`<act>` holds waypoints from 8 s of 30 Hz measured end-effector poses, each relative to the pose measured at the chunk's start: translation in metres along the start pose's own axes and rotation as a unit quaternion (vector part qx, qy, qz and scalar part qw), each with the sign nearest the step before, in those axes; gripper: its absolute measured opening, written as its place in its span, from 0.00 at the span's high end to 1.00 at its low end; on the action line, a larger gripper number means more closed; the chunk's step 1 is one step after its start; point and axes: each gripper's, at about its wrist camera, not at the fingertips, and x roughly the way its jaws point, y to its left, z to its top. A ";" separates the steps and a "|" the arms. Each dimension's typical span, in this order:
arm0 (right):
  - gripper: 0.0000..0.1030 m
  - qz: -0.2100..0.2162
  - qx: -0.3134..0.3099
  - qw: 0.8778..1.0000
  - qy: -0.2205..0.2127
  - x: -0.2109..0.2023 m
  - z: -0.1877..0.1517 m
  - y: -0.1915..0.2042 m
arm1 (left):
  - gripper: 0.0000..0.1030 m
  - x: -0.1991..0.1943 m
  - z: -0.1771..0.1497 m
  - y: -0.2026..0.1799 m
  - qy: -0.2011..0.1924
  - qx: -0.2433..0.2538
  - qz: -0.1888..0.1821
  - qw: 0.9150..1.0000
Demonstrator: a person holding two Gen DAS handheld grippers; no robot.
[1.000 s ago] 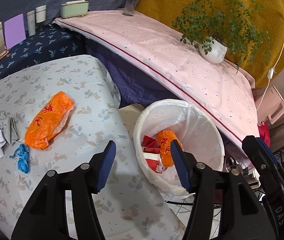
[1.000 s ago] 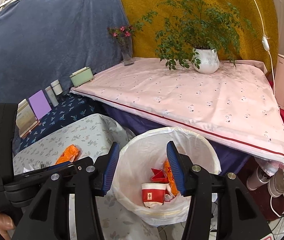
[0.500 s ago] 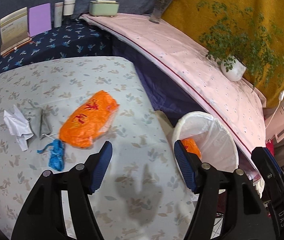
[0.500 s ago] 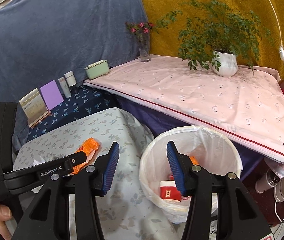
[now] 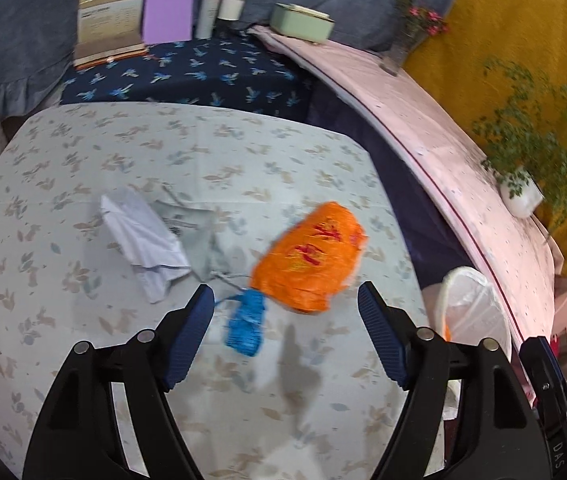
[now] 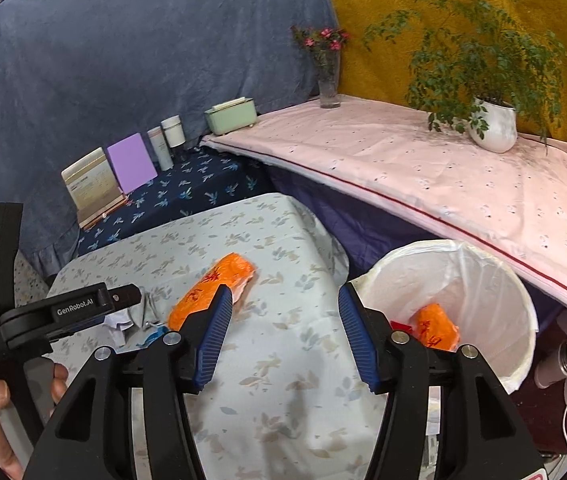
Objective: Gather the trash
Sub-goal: 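Grasp the crumpled white paper with left tool while right tool grasps the other orange bag, then carry paper and orange bag over the bin while both tools open to drop them, then move both open tools from the bin back to the table, then grasp the blue plastic bag with the left tool, then grasp the grey printed pouch with right tool while left tool holds the blue bag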
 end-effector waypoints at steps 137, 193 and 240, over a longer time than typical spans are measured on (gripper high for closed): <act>0.56 -0.064 0.098 0.993 0.004 -0.003 0.000 -0.163 | 0.47 0.031 -0.049 -0.207 0.030 0.161 -0.088 0.982; 0.52 0.019 0.019 0.997 0.079 0.086 -0.023 0.001 | 0.51 0.084 -0.043 -0.005 0.056 0.131 0.088 0.986; 0.52 0.098 -0.077 0.980 0.155 0.180 -0.040 0.186 | 0.78 0.024 0.025 0.143 -0.001 0.047 0.131 0.990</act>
